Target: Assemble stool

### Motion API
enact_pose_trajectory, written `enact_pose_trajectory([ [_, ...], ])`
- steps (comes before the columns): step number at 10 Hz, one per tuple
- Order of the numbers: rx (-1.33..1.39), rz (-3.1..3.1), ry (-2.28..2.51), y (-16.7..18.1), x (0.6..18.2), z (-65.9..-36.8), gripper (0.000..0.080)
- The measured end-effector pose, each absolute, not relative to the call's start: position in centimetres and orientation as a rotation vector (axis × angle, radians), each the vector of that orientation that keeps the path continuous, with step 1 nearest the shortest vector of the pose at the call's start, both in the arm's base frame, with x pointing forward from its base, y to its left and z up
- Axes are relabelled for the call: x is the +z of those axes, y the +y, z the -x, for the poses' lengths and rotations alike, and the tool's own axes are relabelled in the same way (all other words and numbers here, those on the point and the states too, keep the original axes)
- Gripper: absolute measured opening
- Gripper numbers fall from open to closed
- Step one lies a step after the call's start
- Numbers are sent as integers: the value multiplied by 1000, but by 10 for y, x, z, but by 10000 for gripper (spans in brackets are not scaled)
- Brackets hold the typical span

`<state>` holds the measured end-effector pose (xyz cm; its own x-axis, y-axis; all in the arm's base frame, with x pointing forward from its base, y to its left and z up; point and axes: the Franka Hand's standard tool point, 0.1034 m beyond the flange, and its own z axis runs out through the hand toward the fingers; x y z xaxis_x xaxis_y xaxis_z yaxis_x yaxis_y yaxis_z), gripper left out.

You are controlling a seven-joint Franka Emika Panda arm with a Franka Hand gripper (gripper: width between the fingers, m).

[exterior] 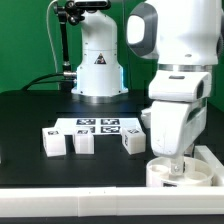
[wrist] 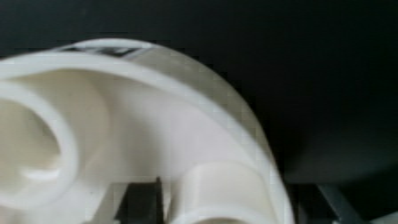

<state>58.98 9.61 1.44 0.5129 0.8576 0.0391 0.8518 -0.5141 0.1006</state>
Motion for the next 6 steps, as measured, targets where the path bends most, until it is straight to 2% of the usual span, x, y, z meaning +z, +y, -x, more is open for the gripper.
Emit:
enact_pose_trajectory([
  [3,109,-2700,1469,96,14,-592,312],
  [4,109,-2700,1469,96,14,-592,355],
  [5,109,-2700,1468,96,14,-591,355],
  [6,109,-2700,1468,96,15,-592,529],
])
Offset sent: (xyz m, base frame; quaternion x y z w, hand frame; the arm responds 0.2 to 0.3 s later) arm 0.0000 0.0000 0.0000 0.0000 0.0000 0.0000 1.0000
